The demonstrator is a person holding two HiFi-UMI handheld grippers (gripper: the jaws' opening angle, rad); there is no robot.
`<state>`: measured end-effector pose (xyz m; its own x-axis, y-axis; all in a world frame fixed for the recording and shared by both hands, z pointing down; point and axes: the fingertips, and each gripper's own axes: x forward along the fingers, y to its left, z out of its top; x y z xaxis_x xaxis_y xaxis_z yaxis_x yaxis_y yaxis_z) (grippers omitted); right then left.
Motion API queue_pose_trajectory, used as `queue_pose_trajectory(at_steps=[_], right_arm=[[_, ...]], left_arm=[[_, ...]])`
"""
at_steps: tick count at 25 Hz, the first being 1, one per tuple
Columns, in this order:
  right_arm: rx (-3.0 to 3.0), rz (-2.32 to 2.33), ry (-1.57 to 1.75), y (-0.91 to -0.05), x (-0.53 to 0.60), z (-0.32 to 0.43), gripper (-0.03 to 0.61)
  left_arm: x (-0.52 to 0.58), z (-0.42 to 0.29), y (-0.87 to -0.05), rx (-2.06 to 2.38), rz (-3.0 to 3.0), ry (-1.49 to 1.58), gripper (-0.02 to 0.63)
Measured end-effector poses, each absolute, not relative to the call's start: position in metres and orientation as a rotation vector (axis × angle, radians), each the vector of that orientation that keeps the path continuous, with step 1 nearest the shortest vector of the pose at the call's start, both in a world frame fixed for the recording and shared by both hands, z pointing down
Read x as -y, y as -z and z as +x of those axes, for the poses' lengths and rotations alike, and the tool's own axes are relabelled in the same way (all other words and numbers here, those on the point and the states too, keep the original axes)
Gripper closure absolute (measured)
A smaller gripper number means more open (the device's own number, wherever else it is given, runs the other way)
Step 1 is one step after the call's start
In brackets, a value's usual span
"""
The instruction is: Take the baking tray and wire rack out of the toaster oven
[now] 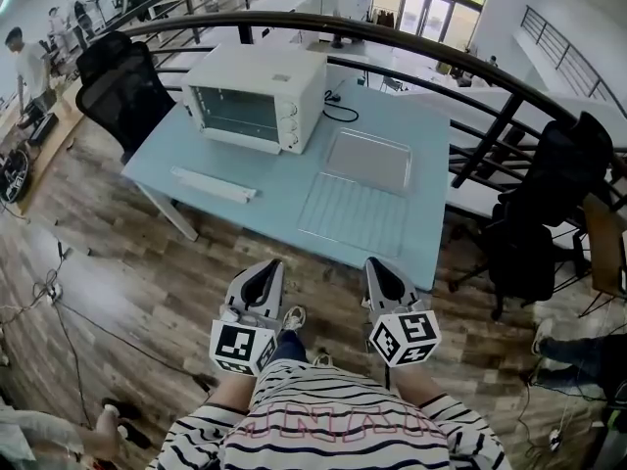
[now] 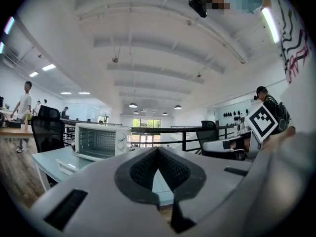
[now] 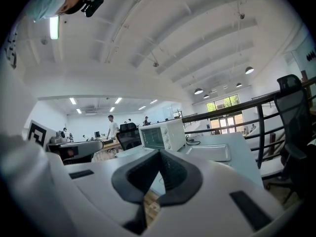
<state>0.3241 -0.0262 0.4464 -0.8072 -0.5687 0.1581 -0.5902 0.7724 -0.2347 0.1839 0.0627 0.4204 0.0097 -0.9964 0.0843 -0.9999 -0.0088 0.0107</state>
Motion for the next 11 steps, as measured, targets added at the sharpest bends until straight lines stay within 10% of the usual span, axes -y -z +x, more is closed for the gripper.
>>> queue_pose_trajectory(at_steps=[11], right_arm=[[2.883, 0.970, -0.424, -0.4457, 0.0285, 0.3266, 0.552]], left_arm=[[-0.0631, 0.1839, -0.4226, 2.162, 2.175, -0.067, 0.592]])
